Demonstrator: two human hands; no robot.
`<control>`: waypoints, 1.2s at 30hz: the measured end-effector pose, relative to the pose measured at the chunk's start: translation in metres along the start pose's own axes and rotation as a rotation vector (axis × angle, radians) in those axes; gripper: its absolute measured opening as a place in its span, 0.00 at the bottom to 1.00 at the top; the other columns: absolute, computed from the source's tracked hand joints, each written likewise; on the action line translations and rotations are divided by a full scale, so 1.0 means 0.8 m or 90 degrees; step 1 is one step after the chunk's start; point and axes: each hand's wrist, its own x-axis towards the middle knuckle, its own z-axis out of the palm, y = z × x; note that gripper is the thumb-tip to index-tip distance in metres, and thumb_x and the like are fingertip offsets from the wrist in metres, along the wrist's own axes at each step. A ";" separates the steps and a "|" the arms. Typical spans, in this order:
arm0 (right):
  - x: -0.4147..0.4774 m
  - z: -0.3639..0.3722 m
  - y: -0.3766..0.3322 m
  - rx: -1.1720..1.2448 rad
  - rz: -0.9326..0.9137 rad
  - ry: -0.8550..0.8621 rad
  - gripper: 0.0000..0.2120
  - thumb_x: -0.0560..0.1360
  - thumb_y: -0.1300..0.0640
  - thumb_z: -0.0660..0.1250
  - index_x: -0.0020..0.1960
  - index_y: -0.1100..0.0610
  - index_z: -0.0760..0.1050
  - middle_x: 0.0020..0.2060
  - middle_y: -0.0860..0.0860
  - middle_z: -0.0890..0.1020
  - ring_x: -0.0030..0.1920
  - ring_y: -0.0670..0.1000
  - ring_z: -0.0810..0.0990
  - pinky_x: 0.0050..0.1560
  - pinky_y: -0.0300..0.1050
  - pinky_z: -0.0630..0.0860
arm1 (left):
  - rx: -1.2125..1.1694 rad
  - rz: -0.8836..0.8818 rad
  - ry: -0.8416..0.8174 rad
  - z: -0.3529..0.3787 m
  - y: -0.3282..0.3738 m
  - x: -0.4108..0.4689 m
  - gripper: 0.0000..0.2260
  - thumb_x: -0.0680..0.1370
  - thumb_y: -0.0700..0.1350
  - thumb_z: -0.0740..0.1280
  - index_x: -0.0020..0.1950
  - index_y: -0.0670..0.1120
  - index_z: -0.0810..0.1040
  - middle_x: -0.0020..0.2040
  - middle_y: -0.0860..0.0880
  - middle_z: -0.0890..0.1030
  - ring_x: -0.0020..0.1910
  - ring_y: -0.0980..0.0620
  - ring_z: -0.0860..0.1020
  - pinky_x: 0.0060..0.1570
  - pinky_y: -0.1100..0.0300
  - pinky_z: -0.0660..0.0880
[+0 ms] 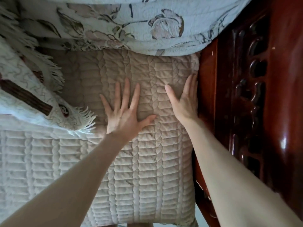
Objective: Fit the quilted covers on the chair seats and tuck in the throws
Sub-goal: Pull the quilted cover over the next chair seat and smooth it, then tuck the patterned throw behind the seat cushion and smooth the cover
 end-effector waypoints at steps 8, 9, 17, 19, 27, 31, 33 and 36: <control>-0.097 -0.031 -0.017 0.024 -0.069 -0.123 0.37 0.79 0.40 0.59 0.79 0.52 0.46 0.79 0.48 0.48 0.78 0.46 0.44 0.77 0.45 0.43 | -0.092 0.075 0.071 -0.046 -0.015 -0.068 0.41 0.74 0.69 0.52 0.79 0.46 0.50 0.79 0.42 0.52 0.77 0.45 0.48 0.73 0.43 0.51; -0.105 -0.040 -0.035 0.046 -0.073 -0.125 0.36 0.79 0.41 0.60 0.79 0.53 0.48 0.79 0.48 0.50 0.78 0.45 0.47 0.76 0.43 0.45 | -0.097 0.080 0.087 -0.066 -0.017 -0.077 0.40 0.74 0.68 0.54 0.79 0.45 0.51 0.79 0.42 0.54 0.77 0.45 0.50 0.72 0.46 0.53; -0.167 -0.095 -0.164 0.125 -0.110 -0.140 0.32 0.78 0.42 0.63 0.77 0.52 0.58 0.76 0.49 0.63 0.75 0.46 0.60 0.75 0.44 0.56 | -0.135 0.070 0.198 -0.202 -0.053 -0.134 0.39 0.72 0.64 0.59 0.76 0.42 0.59 0.76 0.41 0.63 0.73 0.44 0.60 0.71 0.49 0.58; -0.178 -0.101 -0.199 0.132 -0.125 -0.139 0.32 0.78 0.40 0.63 0.77 0.50 0.58 0.75 0.49 0.64 0.74 0.45 0.61 0.75 0.49 0.59 | -0.149 0.050 0.236 -0.236 -0.068 -0.142 0.39 0.72 0.64 0.60 0.77 0.42 0.60 0.76 0.42 0.62 0.74 0.44 0.60 0.70 0.48 0.59; -0.206 -0.101 -0.334 0.177 -0.196 -0.073 0.30 0.78 0.44 0.64 0.75 0.54 0.63 0.72 0.49 0.69 0.70 0.46 0.68 0.70 0.49 0.66 | -0.161 0.053 0.323 -0.337 -0.136 -0.155 0.39 0.72 0.64 0.60 0.76 0.42 0.60 0.76 0.42 0.63 0.73 0.43 0.61 0.70 0.47 0.59; -0.205 -0.101 -0.387 0.205 -0.207 -0.055 0.29 0.78 0.44 0.65 0.74 0.55 0.65 0.70 0.50 0.72 0.69 0.47 0.70 0.70 0.49 0.67 | -0.149 0.047 0.347 -0.369 -0.171 -0.156 0.39 0.72 0.64 0.61 0.76 0.43 0.59 0.75 0.41 0.64 0.69 0.40 0.65 0.66 0.41 0.66; -0.207 -0.101 -0.416 0.220 -0.218 -0.044 0.28 0.78 0.45 0.65 0.74 0.56 0.66 0.70 0.50 0.72 0.68 0.47 0.71 0.69 0.49 0.68 | -0.150 0.058 0.352 -0.387 -0.191 -0.157 0.39 0.72 0.64 0.61 0.77 0.43 0.58 0.75 0.40 0.64 0.70 0.39 0.65 0.66 0.40 0.65; -0.206 -0.107 -0.451 0.231 -0.228 -0.029 0.28 0.78 0.46 0.66 0.73 0.56 0.67 0.70 0.50 0.73 0.68 0.46 0.71 0.69 0.47 0.68 | -0.153 0.074 0.367 -0.412 -0.214 -0.148 0.39 0.73 0.64 0.62 0.77 0.43 0.58 0.75 0.41 0.63 0.72 0.40 0.64 0.68 0.40 0.65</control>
